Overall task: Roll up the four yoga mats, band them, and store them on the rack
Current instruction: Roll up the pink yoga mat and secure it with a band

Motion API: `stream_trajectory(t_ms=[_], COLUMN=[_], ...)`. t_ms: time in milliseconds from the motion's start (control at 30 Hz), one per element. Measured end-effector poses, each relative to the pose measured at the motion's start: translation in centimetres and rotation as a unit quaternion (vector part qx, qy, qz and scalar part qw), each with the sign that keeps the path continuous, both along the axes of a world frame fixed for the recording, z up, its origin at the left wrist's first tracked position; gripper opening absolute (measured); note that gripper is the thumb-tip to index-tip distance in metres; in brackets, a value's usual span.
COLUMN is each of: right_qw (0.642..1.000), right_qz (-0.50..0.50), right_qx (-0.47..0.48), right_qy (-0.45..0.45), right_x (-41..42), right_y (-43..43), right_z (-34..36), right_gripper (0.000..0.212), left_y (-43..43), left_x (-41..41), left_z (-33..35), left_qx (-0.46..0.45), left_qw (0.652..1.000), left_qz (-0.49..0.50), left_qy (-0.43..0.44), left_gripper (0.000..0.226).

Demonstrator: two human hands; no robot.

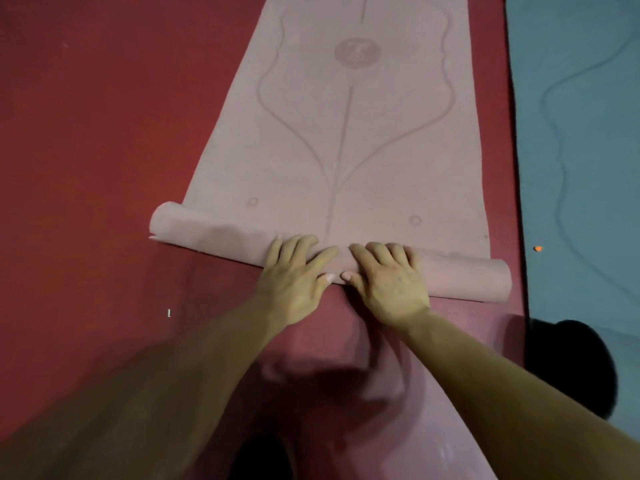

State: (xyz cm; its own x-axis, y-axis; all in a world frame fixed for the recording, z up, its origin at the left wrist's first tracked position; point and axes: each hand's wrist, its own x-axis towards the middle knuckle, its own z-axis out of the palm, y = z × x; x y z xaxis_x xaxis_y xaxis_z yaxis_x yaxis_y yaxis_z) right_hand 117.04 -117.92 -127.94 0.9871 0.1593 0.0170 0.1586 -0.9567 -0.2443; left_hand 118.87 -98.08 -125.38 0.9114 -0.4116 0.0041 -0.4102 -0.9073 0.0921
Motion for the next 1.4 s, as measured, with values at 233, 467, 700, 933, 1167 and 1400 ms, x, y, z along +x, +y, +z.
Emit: stream_trajectory(t_ms=[233, 467, 700, 933, 1167, 1400], right_qw=[0.999, 0.996, 0.997, 0.994, 0.98, 0.98], right_qz=[0.015, 0.035, 0.057, 0.023, 0.053, 0.077], right_qx=[-0.018, 0.007, -0.03, 0.003, -0.024, -0.035], right_qy=[-0.028, -0.08, -0.05, -0.111, -0.191, -0.182], right_x=[2.2, 2.1, 4.5, 4.6, 4.4, 6.3], right_y=[-0.5, -1.6, -2.4, -1.7, -2.0, -2.7], right_z=[-0.3, -0.8, 0.0, -0.2, -1.9, -1.4], right_gripper=[0.062, 0.063, 0.061, 0.058, 0.054, 0.055], left_y=[-0.8, -1.2, -0.6, -1.3, -1.6, -1.3], left_x=[2.3, 4.4, 4.3, 6.3, 7.7, 7.3], left_z=[-1.9, -2.6, -4.2, -4.6, -4.4, -5.0], left_qx=[-0.032, -0.013, -0.043, -0.021, -0.027, -0.027], left_qw=[0.999, 0.999, 0.989, 0.991, 0.99, 0.988], left_qz=[0.031, 0.018, 0.011, 0.015, 0.011, -0.001], left_qy=[-0.009, -0.044, -0.138, -0.13, -0.137, -0.152], left_gripper=[0.04, 0.04, 0.041, 0.04, 0.038, 0.039])
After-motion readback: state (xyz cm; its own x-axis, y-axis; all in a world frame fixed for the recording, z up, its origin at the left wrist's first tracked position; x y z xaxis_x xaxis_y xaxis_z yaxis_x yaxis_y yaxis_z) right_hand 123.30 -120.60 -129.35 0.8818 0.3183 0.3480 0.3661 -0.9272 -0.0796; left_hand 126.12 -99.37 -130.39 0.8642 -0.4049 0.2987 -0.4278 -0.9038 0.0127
